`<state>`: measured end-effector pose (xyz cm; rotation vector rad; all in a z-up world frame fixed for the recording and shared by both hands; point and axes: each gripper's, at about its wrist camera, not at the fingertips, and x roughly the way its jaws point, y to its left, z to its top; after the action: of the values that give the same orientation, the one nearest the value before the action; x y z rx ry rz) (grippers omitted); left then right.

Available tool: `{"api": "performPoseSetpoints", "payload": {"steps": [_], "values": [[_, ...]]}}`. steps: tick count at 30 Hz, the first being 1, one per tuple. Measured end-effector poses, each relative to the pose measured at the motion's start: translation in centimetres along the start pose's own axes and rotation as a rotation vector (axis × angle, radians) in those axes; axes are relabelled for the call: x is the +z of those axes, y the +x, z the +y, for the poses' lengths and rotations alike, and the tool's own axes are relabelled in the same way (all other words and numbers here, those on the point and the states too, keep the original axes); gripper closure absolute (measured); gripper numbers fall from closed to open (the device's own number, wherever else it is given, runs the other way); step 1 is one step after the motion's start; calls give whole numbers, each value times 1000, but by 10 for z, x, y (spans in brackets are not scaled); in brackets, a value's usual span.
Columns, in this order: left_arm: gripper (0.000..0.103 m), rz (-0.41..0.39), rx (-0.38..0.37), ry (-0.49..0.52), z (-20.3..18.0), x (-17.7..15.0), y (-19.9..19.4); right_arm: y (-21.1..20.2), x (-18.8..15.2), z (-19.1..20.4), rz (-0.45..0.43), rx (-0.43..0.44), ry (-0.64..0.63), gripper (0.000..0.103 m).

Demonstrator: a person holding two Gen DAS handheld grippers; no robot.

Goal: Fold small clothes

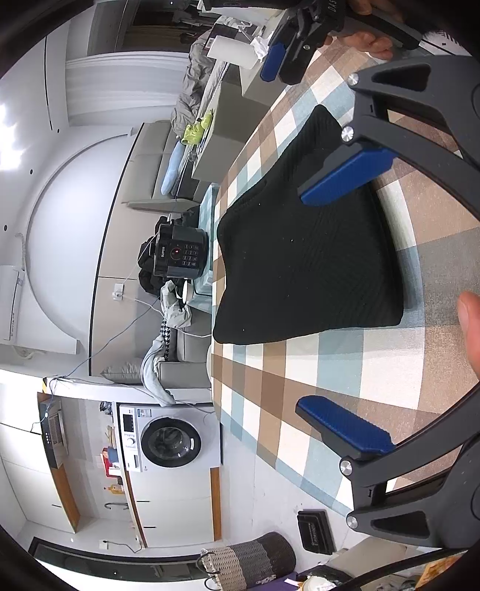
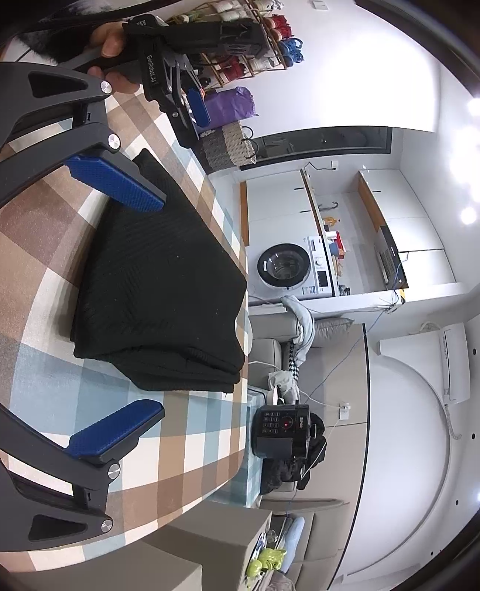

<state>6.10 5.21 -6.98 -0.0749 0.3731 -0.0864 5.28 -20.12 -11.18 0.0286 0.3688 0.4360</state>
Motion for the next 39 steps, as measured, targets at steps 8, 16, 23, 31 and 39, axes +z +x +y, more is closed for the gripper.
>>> {"api": "performPoseSetpoints", "payload": {"steps": [8,16,23,31,39], "values": [[0,2,2,-7,1,-1,1,-2,-1,-1,-5,7,2,0],[0,11,0,-21,5,-3,1,-2,0,-5,-4,8,20,0],[0,12,-2,-23,6,-3,2,-2,0,-5,-2,7,15,0],[0,13,-2,-23,6,-3,2,-2,0,-5,-2,8,17,0],[0,12,-1,-23,6,-3,2,-2,0,-6,-2,4,16,0]]}}
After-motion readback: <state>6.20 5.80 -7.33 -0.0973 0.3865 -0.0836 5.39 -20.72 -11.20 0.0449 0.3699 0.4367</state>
